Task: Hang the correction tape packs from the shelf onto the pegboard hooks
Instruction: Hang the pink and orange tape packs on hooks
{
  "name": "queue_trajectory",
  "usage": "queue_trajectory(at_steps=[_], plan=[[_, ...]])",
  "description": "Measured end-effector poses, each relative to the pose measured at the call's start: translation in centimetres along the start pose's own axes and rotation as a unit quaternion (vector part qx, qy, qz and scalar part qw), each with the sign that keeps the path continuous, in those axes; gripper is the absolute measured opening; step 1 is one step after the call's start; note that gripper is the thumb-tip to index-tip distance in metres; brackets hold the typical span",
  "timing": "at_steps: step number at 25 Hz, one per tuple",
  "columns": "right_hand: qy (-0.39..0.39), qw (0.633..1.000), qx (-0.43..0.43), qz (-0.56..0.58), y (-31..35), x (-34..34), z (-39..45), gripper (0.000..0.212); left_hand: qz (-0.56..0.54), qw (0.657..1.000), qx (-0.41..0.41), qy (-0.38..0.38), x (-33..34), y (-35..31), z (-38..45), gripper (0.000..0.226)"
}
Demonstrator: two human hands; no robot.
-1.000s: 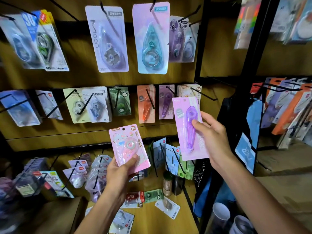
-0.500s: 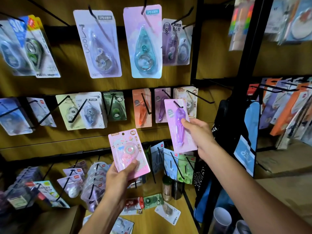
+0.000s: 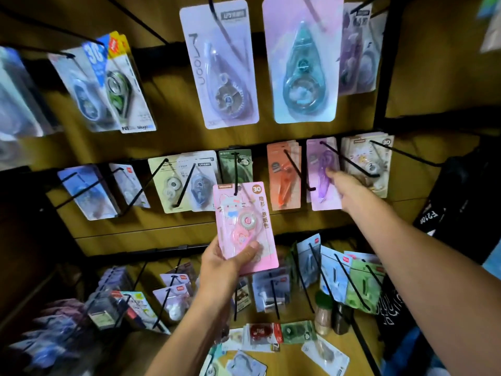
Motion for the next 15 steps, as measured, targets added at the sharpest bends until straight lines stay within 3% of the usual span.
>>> queue_trajectory(at_steps=[3,6,7,9,11,13,15], plan=[[-0.091,0.996,-0.003,0.007,-1.1,-0.5,-2.1,0.088,-0.004,1.0,-0.002,-0.011,-1.1,0.2,-0.3,0.035],[-0.157,0.986,-0.045,-0.044,-4.3,-1.0,-8.5,0.058,0.003,1.0,-0.008,-0.022,-2.2,0.3,-1.4,0.034],[-0.134,0.988,-0.049,-0.052,-6.0,-0.8,-11.3,0.043,0.005,1.0,-0.009,-0.021,-2.4,0.3,-1.8,0.034],[-0.004,0.996,-0.043,-0.082,-9.0,0.9,-16.8,0.018,0.01,1.0,-0.012,-0.007,-2.6,0.4,-2.5,0.038],[0.113,0.983,-0.049,-0.133,-10.6,2.8,-20.8,0.011,0.008,1.0,-0.013,0.015,-2.0,0.5,-3.1,0.04],[0.139,0.973,-0.097,-0.153,-10.6,3.3,-23.1,0.011,0.016,0.999,-0.004,0.052,-0.8,0.5,-3.7,0.039],[0.093,0.965,-0.178,-0.168,-9.5,2.6,-24.8,0.035,0.036,0.996,0.017,0.075,0.6,0.6,-4.3,0.037]])
Point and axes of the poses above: each hand's wrist, its own z-axis towards the middle knuckle, its own x-axis out of the palm, y = z × x, the point moved 5 cm from there along z, towards the middle knuckle, and after that the axes turned 12 degrees about x, right-handed, at the moved point
